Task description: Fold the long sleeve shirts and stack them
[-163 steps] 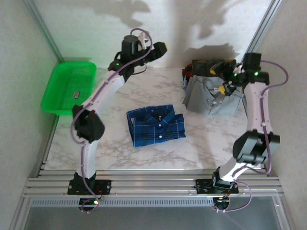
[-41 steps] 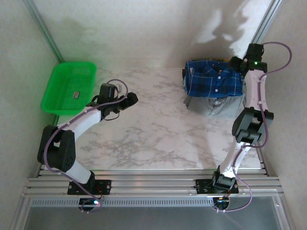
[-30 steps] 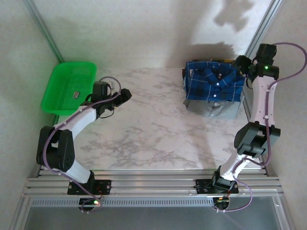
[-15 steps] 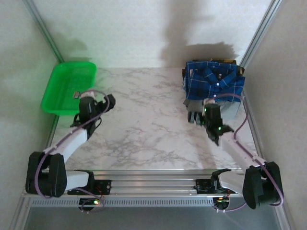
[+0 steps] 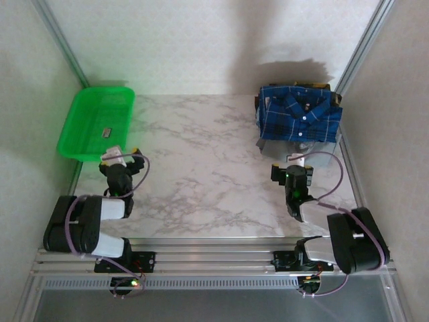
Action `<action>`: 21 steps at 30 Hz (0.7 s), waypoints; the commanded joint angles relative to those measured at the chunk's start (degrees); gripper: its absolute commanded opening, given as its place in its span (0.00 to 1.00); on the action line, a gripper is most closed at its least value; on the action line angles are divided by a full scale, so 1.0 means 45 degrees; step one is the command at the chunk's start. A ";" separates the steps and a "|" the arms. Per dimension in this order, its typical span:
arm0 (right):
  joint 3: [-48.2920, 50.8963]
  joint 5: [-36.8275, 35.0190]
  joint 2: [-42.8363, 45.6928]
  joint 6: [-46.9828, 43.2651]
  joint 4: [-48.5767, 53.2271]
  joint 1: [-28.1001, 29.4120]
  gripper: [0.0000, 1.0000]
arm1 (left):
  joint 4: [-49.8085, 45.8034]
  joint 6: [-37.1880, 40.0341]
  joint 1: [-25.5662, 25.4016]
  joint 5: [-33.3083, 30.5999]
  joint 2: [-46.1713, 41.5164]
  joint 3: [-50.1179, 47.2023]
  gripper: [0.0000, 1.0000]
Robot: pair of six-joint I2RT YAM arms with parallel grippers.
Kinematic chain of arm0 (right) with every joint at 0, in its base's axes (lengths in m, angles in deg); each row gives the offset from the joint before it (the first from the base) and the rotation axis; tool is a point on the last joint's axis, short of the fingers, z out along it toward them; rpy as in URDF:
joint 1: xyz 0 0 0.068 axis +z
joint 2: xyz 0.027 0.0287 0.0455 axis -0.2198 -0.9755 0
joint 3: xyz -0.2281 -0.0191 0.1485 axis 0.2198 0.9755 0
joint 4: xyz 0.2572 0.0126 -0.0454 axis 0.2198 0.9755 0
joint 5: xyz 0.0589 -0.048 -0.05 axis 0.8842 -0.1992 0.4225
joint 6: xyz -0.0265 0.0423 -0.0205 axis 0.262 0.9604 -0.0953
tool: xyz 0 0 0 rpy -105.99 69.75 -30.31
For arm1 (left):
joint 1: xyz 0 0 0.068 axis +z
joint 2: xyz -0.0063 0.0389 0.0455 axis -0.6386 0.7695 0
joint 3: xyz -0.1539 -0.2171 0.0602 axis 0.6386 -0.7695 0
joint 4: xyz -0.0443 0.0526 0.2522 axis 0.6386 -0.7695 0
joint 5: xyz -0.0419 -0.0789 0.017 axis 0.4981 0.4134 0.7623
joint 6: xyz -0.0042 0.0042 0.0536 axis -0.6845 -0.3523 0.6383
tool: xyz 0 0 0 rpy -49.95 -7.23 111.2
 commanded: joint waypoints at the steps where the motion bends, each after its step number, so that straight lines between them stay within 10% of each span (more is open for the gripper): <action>1: -0.0315 0.0046 -0.0864 -0.1021 -0.2718 -0.0387 0.99 | 0.2514 0.0568 0.0144 0.1024 0.0795 -0.0292 1.00; 21: -0.1276 0.1394 -0.2835 0.0634 -0.2406 -0.2189 0.99 | 0.2280 0.0528 0.0258 0.1343 0.0771 -0.0204 1.00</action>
